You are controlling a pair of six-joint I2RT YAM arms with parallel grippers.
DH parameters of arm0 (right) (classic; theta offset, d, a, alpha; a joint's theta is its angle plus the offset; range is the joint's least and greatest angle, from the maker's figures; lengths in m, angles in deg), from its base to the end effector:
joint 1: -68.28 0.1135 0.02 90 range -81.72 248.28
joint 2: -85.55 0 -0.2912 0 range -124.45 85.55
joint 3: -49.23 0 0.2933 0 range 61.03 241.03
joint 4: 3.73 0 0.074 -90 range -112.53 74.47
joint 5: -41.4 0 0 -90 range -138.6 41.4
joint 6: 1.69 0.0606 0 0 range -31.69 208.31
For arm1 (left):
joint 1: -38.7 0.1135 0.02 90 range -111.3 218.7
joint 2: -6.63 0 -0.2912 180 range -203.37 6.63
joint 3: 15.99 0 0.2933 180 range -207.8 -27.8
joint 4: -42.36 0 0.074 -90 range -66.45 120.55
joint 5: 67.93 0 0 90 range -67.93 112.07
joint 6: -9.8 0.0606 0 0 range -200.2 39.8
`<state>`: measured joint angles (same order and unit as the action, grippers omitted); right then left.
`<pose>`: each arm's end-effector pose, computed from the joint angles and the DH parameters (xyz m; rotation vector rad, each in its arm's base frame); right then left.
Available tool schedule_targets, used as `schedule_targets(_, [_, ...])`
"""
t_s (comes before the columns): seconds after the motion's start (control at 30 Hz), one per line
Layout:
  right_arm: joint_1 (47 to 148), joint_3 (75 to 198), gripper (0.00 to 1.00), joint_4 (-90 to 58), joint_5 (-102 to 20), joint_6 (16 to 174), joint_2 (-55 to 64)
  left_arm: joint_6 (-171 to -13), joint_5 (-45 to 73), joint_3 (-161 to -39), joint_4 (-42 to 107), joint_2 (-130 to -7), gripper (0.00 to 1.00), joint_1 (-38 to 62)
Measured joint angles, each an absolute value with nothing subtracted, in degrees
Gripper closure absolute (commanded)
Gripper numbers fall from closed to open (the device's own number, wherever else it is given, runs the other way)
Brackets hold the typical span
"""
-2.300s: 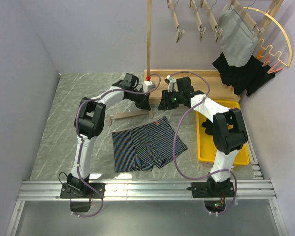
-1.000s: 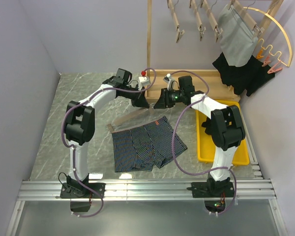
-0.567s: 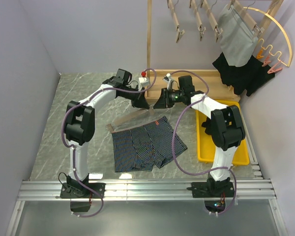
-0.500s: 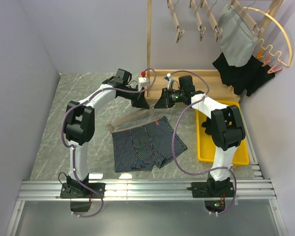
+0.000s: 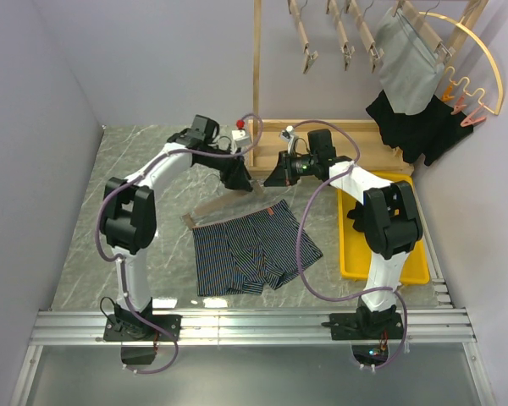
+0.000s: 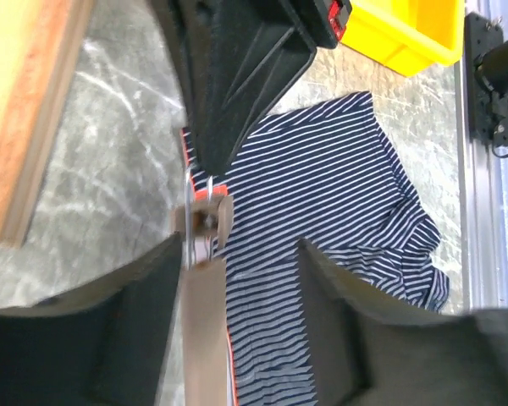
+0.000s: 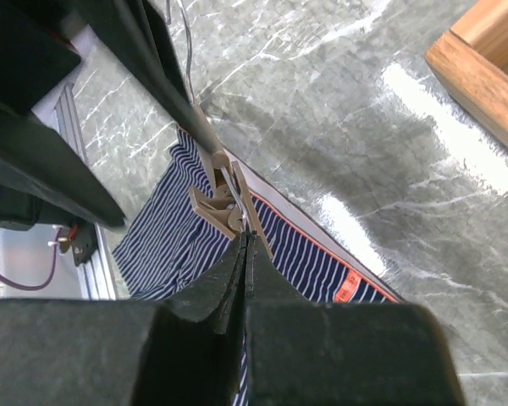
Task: Clip the underwear to the hanger
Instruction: Open the clamp at the hanger.
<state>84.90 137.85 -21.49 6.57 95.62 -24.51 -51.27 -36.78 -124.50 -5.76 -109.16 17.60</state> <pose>0.4429 0.1841 0.2112 -0.7032 2.0910 1.3051 0.4454 -0.2275 0.2518 1.2910 1.8452 -1.2010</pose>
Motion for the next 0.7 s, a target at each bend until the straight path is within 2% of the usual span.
schedule_targets(0.03, [84.90, 137.85, 1.00, -21.36, 6.66, 95.31, -24.48, -51.29, -37.24, -124.50, -6.22, -108.66, 0.28, 18.29])
schedule_targets(0.13, [85.01, 137.72, 1.00, -20.72, 6.95, 94.13, -24.13, -50.68, -38.09, -126.36, -9.43, -108.40, 0.20, 21.14])
schedule_targets(0.2, [85.14, 137.28, 1.00, -20.55, 6.97, 93.13, -23.48, -49.46, -38.14, -129.25, -12.47, -108.75, 0.06, 22.99])
schedule_targets(0.3, [85.60, 136.47, 1.00, -20.00, 6.97, 91.71, -22.15, -48.23, -38.68, -133.99, -15.97, -109.38, 0.01, 24.46])
schedule_targets(0.43, [86.39, 136.45, 1.00, -19.78, 6.95, 89.61, -20.72, -47.84, -39.62, -138.78, -19.82, -111.33, 0.01, 23.37])
schedule_targets(0.7, [87.35, 136.45, 1.00, -19.87, 6.77, 86.81, -19.13, -48.23, -39.58, -139.32, -23.60, -115.61, 0.01, 20.52])
